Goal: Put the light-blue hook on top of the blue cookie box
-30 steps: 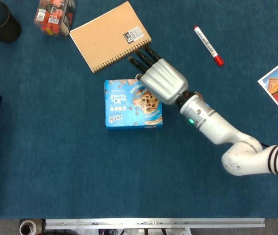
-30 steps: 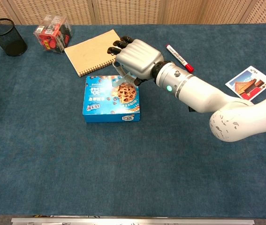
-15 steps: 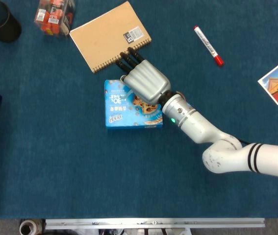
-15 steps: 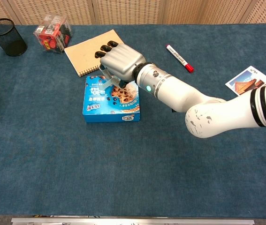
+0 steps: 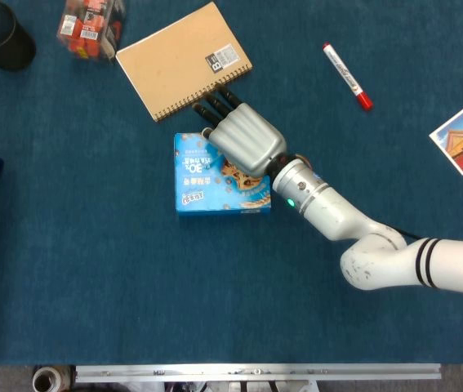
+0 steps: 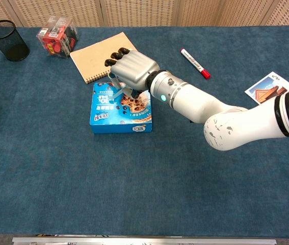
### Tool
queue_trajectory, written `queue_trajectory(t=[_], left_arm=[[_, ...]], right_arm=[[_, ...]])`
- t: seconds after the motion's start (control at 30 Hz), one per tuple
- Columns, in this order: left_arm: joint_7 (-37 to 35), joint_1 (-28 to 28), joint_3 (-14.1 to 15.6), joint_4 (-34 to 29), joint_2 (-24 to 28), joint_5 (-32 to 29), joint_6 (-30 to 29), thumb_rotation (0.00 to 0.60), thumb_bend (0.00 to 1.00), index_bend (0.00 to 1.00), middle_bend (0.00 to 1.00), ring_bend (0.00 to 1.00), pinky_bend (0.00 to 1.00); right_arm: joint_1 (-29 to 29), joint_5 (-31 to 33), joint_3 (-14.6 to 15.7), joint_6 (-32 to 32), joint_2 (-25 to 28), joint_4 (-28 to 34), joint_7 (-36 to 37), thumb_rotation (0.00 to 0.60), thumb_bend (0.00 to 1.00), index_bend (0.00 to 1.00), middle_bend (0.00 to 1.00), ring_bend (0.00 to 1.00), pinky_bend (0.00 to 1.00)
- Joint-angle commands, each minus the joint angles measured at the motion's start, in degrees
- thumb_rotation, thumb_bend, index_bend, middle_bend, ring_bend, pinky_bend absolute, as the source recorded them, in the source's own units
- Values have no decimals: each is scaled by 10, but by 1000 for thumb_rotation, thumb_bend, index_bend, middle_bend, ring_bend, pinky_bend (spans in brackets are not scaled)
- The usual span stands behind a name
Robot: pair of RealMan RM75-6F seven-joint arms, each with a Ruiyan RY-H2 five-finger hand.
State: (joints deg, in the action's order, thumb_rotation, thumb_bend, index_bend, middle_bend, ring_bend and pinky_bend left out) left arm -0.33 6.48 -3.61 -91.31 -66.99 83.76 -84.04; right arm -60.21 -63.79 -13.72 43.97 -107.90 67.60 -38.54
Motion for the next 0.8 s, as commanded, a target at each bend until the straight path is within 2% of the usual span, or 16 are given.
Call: queue_trajectory(t=[0.03,0.4,0.8], left_arm=[[1,1,0,-1,0,-1,2,600,430,219,346,294,243],[4,2,2,-3,1,-4,8,600,430,218,340,294,236],[9,2,1,-7,3,-4,8,600,431,218,339,294,236]], right_arm=[[0,0,3,2,4,6,5,600,409,471,120,0,0],[5,-9,24,11,18,22,19,600,409,442,120,0,0],[8,-18,32,19,27,32,36,600,402,398,120,0,0]])
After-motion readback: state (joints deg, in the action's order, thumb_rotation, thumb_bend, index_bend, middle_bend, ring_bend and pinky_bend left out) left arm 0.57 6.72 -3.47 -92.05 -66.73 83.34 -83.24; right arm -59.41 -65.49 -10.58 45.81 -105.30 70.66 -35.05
